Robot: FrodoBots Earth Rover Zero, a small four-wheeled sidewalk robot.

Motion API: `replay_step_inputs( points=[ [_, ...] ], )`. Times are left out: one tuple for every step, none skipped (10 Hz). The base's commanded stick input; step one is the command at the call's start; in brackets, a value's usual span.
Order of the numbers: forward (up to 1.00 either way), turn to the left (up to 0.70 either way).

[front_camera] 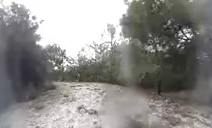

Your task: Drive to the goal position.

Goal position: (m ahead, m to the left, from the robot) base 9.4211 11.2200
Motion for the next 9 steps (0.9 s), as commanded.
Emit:
replay_step_inputs(
  points=[
    [0.60, 0.15],
    [0.60, 0.15],
    [0.60, 0.15],
    [0.60, 0.15],
    [0.60, 0.15],
    [0.60, 0.15],
    [0.60, 0.15],
    [0.60, 0.02],
    [0.60, 0.00]
  ],
)
